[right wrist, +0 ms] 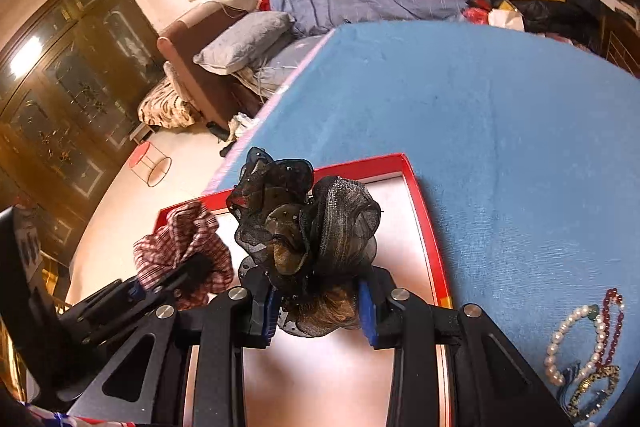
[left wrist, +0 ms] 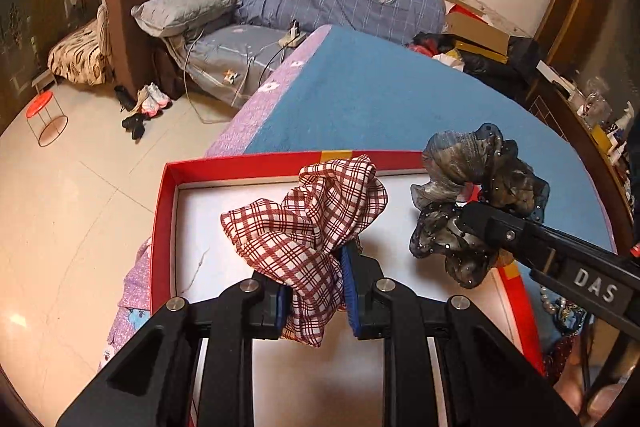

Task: Organize jewelry
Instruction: 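Carry both scrunchies over the red box and open both tools to drop them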

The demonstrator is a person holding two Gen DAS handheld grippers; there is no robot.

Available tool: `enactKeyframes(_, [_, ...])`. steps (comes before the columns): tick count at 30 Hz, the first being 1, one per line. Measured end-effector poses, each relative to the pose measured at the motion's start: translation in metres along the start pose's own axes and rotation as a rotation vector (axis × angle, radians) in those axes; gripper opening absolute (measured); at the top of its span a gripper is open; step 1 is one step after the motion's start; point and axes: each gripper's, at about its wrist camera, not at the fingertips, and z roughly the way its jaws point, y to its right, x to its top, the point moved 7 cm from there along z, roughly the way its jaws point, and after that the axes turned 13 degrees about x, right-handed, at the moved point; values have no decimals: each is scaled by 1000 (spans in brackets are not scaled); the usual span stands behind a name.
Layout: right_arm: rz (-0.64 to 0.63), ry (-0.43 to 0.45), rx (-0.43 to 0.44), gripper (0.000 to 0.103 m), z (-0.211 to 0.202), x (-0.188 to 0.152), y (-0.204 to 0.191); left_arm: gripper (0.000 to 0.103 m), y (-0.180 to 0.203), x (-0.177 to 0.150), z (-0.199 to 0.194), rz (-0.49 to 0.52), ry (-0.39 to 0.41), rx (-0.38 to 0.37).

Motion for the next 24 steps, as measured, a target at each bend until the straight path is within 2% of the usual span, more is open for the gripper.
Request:
enactKeyframes(7, [42, -23, -10, 42, 17, 0, 13, 23, 0, -3, 9, -8, -12, -9])
enactKeyframes(9, [41, -24, -12, 46, 18, 0, 12, 29, 0, -2, 9, -8, -4, -11])
enactKeyframes(11, [36, -30, -16, 56, 18, 0, 9, 51, -1, -1, 8, -11, 6, -6])
enactKeyframes(13, [25, -27, -28, 62, 14, -1, 8, 56, -3, 1, 3, -21, 25, -6])
enactKeyframes(16, [21, -17, -20, 67, 6, 0, 5, 56, -4, 1, -1, -29, 31, -11])
enactKeyframes(24, [27, 39, 24, 67, -27, -4, 1, 56, -1, -8, -27, -22, 68, -23])
